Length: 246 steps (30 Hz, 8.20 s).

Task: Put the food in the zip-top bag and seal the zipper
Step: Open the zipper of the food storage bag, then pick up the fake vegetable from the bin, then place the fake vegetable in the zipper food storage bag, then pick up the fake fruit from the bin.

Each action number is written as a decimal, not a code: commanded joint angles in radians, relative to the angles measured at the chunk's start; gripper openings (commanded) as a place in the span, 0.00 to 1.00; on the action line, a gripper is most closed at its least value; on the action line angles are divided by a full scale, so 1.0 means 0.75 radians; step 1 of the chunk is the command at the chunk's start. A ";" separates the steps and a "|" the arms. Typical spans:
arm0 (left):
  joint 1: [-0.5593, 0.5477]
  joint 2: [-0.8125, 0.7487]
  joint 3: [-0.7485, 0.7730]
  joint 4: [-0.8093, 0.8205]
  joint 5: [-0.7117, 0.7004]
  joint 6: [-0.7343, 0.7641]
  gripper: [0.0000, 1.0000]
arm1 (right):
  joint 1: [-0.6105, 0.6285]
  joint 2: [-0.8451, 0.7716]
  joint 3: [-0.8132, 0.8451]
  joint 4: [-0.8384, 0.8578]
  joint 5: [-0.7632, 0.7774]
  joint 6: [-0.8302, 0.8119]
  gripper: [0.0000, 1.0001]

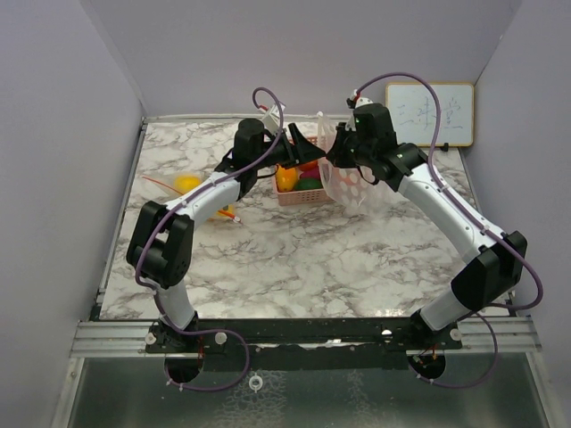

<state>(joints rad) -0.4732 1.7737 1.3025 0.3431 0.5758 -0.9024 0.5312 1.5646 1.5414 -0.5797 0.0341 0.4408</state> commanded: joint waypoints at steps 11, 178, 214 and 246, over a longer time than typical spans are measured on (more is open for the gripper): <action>-0.017 0.101 0.125 0.010 -0.035 0.040 0.49 | 0.081 -0.054 0.125 -0.061 -0.056 0.014 0.02; 0.373 0.005 0.453 -1.385 -0.285 0.976 0.00 | 0.120 0.512 0.084 1.118 -1.215 0.398 0.34; 0.367 -0.018 0.385 -1.421 -0.355 0.959 0.00 | 0.105 0.373 0.300 0.211 -0.013 0.001 1.00; 0.367 -0.010 0.455 -1.465 -0.360 0.946 0.00 | 0.014 1.096 0.579 0.113 -0.260 -0.115 0.76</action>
<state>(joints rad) -0.1940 1.7840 1.5982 -0.7361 0.2981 -0.1898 0.5396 2.3249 1.9232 -0.5026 -0.1547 0.3859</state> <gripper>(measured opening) 0.011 0.793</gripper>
